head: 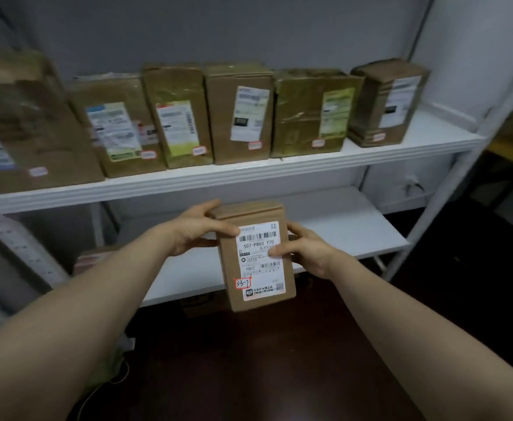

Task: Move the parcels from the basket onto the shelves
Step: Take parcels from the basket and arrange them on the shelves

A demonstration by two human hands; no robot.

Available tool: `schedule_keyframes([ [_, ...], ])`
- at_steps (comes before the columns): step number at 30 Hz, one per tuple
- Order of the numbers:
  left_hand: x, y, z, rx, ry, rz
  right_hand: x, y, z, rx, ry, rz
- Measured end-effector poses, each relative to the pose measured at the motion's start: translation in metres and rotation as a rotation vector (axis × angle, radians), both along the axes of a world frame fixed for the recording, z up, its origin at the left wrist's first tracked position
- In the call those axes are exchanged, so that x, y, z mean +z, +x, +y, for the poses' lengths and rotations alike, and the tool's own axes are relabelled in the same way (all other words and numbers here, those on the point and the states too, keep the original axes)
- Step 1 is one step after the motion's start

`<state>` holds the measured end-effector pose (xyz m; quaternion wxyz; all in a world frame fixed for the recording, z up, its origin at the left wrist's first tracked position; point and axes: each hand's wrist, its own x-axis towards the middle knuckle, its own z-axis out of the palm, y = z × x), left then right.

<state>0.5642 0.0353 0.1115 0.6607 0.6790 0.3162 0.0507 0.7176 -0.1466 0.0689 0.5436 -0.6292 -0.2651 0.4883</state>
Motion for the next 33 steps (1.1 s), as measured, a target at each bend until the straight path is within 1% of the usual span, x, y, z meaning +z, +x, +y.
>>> schedule_keyframes([
  [3,-0.014,0.087,-0.045,-0.188,0.119,0.092,-0.009,0.073,-0.052,-0.178,-0.006,-0.052],
  [5,-0.025,0.144,-0.080,-0.306,0.215,0.168,-0.012,0.119,-0.090,-0.278,-0.055,-0.141],
  [6,-0.032,0.171,-0.098,-0.349,0.269,0.192,-0.012,0.140,-0.109,-0.293,-0.088,-0.198],
  [9,-0.052,0.240,-0.142,-0.411,0.394,0.238,-0.014,0.198,-0.152,-0.220,-0.205,-0.406],
  [12,-0.066,0.297,-0.173,-0.466,0.477,0.223,-0.024,0.244,-0.170,-0.010,-0.390,-0.687],
  [14,-0.075,0.331,-0.183,-0.497,0.509,0.219,-0.032,0.273,-0.176,0.068,-0.479,-0.774],
  [22,-0.115,0.453,-0.184,-0.620,0.546,0.265,-0.057,0.394,-0.169,0.156,-0.640,-0.895],
  [24,-0.124,0.480,-0.180,-0.638,0.562,0.303,-0.067,0.424,-0.161,0.189,-0.664,-0.928],
  [27,-0.135,0.514,-0.178,-0.663,0.633,0.355,-0.083,0.462,-0.154,0.235,-0.678,-0.970],
  [31,-0.153,0.555,-0.179,-0.638,0.716,0.383,-0.107,0.508,-0.148,0.263,-0.665,-0.974],
  [33,-0.164,0.573,-0.181,-0.618,0.733,0.408,-0.118,0.532,-0.144,0.312,-0.649,-1.010],
])
